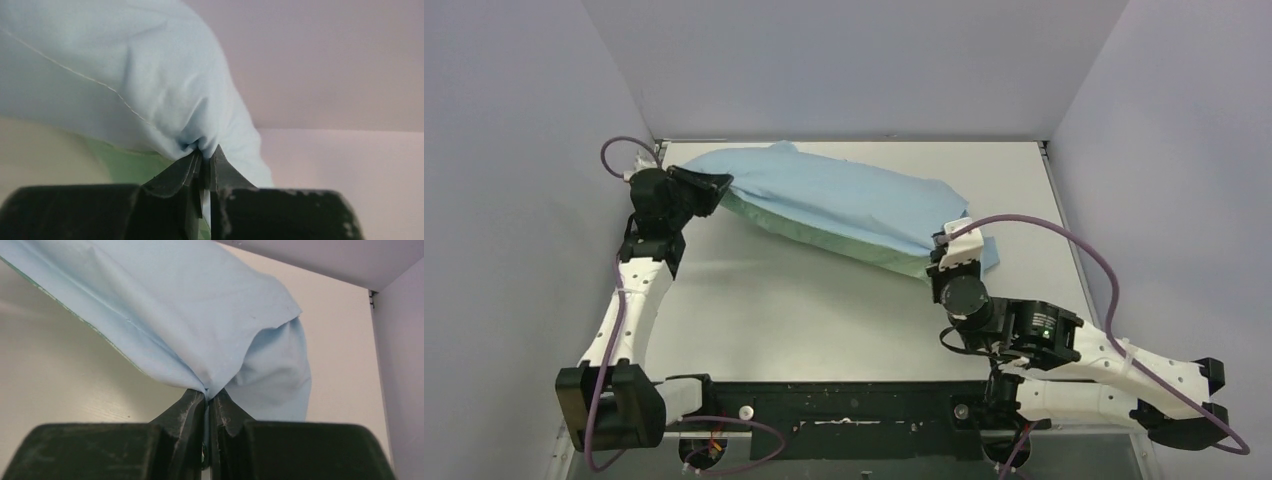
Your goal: Put the pillow into the pillowcase
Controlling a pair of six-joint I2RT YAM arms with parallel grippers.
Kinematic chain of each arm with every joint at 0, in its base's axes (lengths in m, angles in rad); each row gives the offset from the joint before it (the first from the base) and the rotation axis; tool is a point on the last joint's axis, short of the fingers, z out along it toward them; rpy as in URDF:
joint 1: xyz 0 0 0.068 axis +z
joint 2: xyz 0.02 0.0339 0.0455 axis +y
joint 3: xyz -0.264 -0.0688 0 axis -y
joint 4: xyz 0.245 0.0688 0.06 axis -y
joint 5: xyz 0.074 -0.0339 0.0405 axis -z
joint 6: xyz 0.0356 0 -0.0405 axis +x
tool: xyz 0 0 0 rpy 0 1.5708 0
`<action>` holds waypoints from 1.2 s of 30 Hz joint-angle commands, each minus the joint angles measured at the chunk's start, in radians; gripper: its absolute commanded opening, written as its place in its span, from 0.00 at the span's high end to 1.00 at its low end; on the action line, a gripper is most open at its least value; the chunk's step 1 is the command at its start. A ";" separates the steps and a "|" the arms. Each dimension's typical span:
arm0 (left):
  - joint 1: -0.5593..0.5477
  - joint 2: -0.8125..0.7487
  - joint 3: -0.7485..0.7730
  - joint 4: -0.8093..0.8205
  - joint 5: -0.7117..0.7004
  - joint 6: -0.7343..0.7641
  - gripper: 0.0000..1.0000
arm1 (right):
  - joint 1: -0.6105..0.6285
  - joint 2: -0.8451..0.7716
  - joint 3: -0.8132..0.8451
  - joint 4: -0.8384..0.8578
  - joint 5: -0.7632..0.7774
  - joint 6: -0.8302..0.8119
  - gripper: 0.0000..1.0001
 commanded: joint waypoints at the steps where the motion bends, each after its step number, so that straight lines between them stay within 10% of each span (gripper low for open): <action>1: -0.037 -0.096 0.252 0.053 -0.097 0.033 1.00 | -0.008 -0.042 0.201 -0.048 0.140 -0.118 1.00; 14: -0.223 0.097 0.477 0.075 -0.283 0.220 1.00 | -0.128 0.051 0.276 0.064 0.215 -0.431 1.00; 23: -0.232 0.270 0.568 0.236 -0.291 0.372 1.00 | -0.727 0.216 0.262 0.083 -0.359 -0.338 1.00; 28: -0.277 0.479 0.860 0.190 -0.259 0.463 0.99 | -0.990 0.412 0.423 0.102 -0.613 -0.323 1.00; 32: -0.262 0.572 1.027 0.059 -0.150 0.490 0.50 | -1.076 0.599 0.618 -0.032 -0.632 -0.244 0.77; 36: -0.273 0.521 0.999 -0.157 -0.217 0.668 0.34 | -1.074 0.586 0.636 -0.082 -0.587 -0.137 0.47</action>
